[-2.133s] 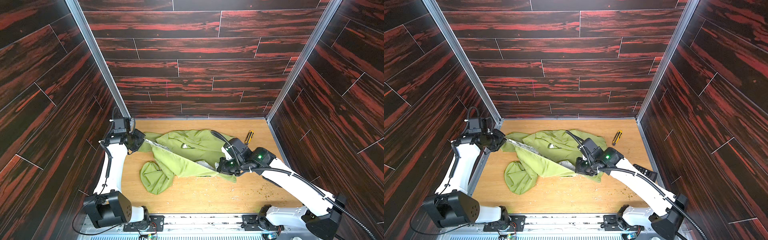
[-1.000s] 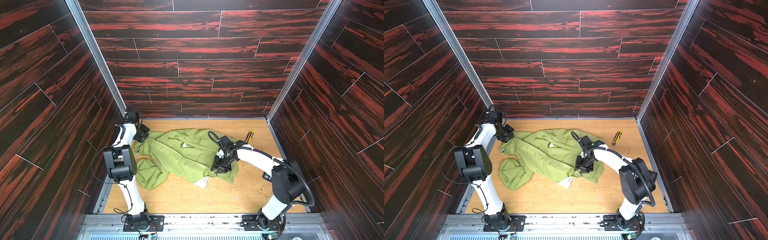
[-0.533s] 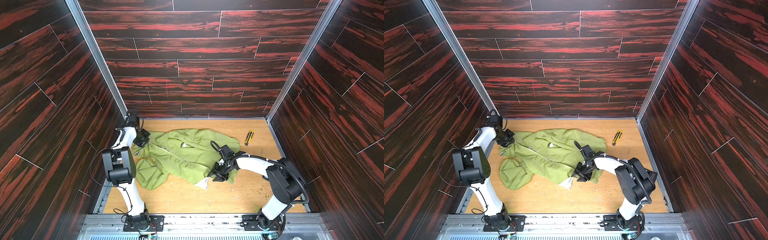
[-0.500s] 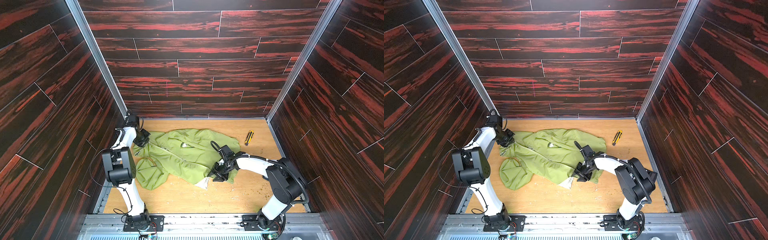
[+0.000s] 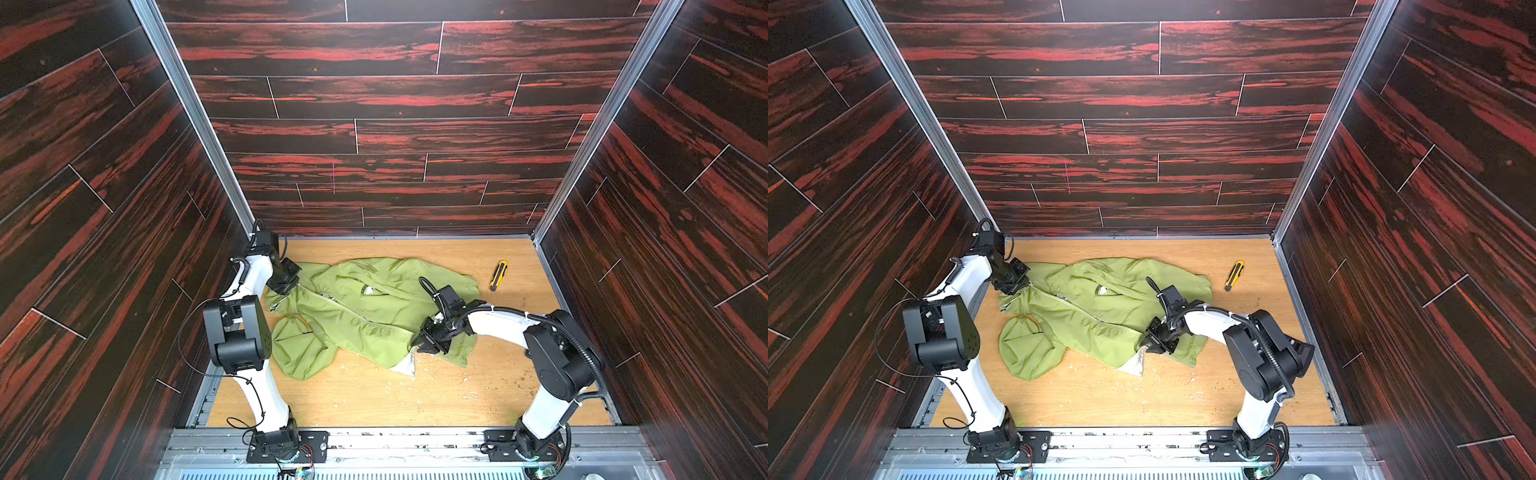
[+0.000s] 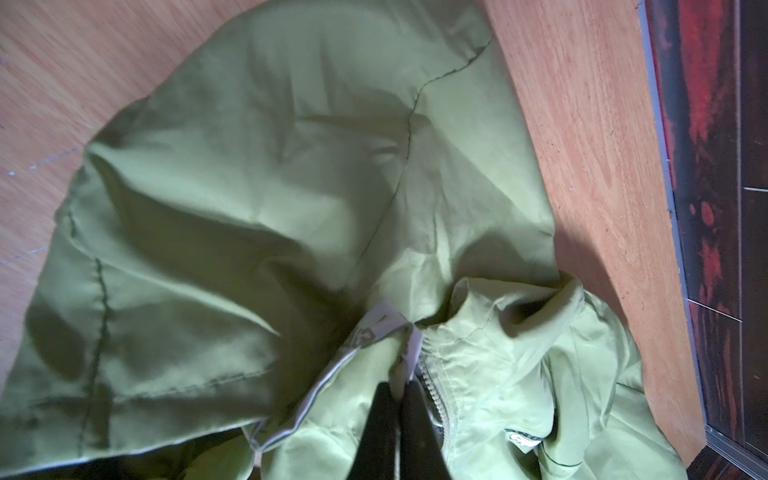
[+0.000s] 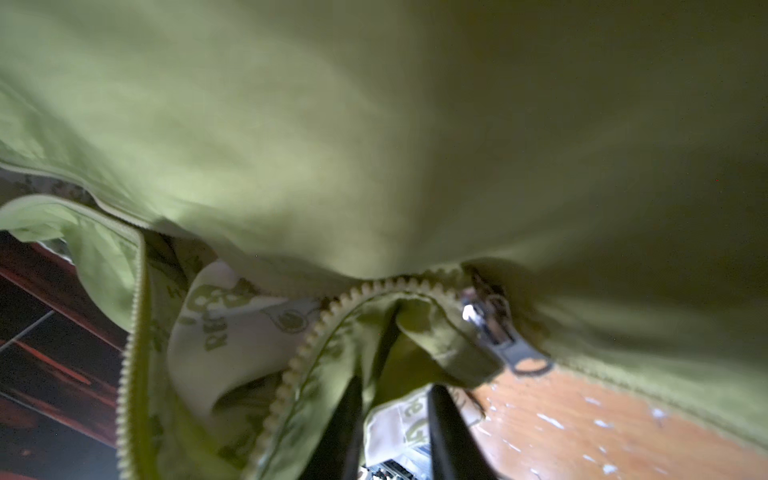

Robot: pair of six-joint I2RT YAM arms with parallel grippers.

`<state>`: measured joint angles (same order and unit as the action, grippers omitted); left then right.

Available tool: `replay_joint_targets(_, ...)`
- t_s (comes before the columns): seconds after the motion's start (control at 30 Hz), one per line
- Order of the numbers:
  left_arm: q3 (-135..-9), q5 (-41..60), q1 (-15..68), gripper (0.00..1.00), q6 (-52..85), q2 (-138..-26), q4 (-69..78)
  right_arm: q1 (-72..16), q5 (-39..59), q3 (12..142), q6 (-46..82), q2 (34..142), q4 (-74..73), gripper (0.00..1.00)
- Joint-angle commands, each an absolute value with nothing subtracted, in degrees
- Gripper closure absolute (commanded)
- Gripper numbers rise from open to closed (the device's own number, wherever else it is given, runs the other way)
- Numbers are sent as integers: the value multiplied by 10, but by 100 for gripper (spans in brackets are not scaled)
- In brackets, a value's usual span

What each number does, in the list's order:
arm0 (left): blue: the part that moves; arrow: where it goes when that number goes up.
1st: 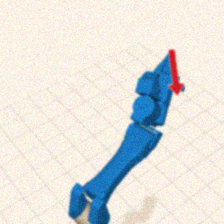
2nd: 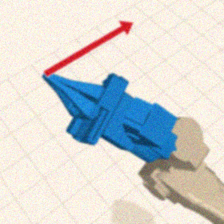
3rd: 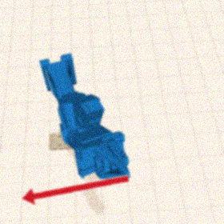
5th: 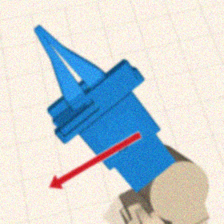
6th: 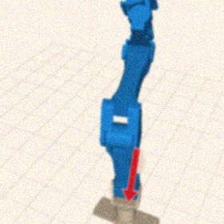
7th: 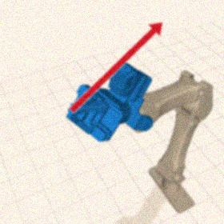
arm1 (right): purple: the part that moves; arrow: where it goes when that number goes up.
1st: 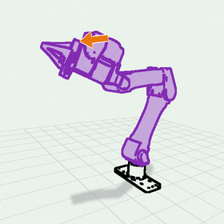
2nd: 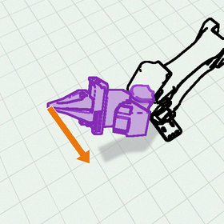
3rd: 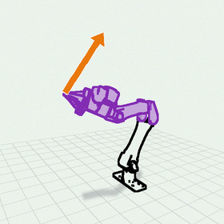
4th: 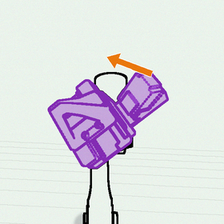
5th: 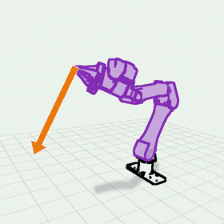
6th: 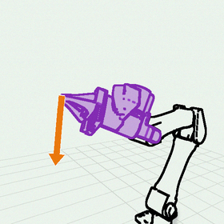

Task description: Zip up the jacket

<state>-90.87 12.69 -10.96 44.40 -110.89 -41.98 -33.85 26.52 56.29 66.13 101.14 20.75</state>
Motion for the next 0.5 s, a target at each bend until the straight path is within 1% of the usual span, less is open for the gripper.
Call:
replay_joint_targets(0.0, -915, 129, -108, 100, 442, -1085, -426, -339, 264, 569, 663, 1025, 211, 82)
replay_joint_targets(0.1, -917, 132, -108, 100, 444, -1087, -427, -339, 260, 570, 658, 1023, 218, 92)
replay_joint_targets(0.2, -917, 131, -109, 100, 445, -1086, -428, -338, 249, 570, 651, 1013, 231, 100)
replay_joint_targets(0.33, -917, 132, -108, 100, 446, -1081, -429, -338, 223, 575, 630, 985, 262, 100)
replay_joint_targets(0.47, -923, 134, -109, 100, 450, -1074, -429, -338, 190, 567, 608, 931, 293, 100)
